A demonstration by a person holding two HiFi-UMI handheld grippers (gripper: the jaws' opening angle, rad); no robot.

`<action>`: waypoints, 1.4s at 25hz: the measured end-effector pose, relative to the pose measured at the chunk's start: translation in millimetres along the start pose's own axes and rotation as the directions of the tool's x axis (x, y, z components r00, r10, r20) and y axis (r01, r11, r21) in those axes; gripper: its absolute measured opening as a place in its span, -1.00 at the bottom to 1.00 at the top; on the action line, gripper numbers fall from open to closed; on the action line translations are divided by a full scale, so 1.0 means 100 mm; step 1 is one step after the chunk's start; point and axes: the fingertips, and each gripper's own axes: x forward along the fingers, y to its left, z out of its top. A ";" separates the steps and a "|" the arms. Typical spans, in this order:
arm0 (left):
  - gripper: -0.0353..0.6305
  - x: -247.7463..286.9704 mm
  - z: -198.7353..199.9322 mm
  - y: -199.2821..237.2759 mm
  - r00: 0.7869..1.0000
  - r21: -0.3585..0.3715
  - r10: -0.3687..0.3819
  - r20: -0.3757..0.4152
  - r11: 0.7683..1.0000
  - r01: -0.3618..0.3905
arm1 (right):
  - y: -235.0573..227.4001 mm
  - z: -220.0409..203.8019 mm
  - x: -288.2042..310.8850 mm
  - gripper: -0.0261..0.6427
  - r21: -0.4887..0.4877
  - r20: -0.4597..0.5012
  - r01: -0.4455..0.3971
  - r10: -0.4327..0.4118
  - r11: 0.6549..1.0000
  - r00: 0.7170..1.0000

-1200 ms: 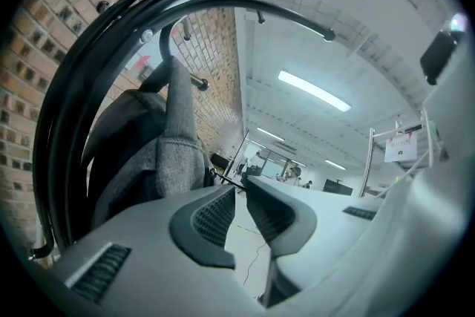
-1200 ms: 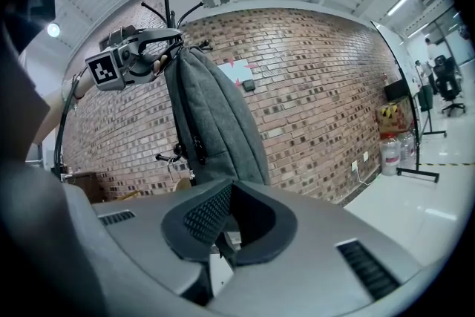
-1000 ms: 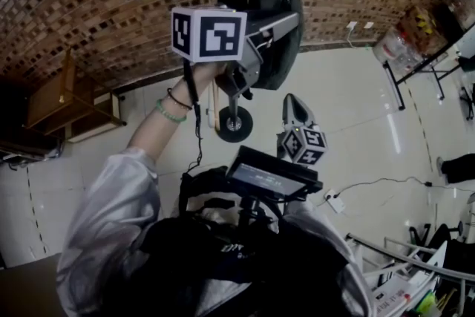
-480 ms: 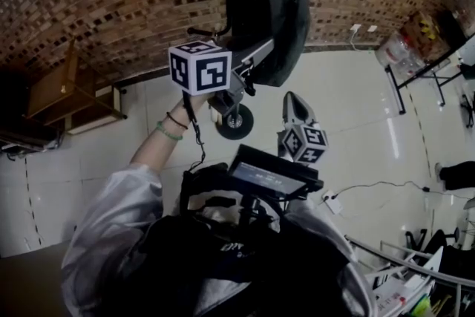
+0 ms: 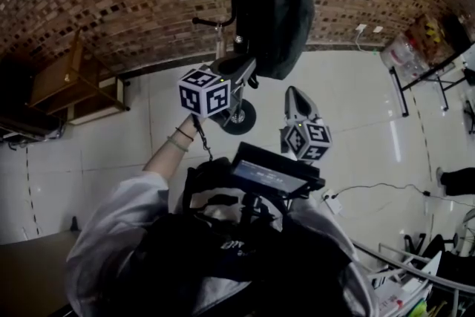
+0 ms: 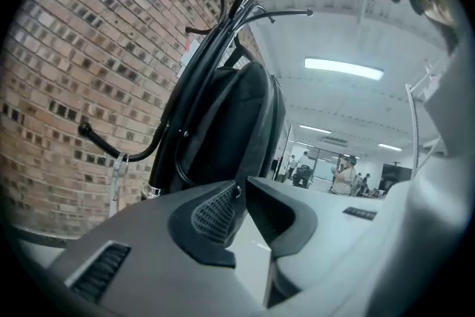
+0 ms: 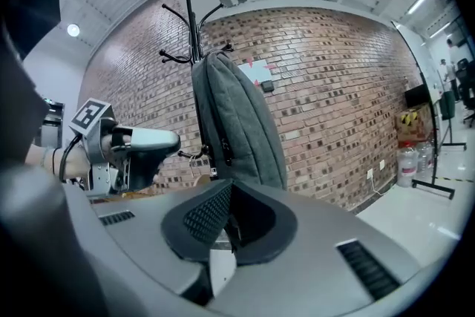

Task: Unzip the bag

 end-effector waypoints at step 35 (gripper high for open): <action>-0.74 -0.05 -0.50 -0.01 0.988 0.012 0.152 0.036 0.988 -0.153 | 0.07 0.03 -0.09 -0.90 -0.049 -0.009 -0.033 0.033 0.998 0.999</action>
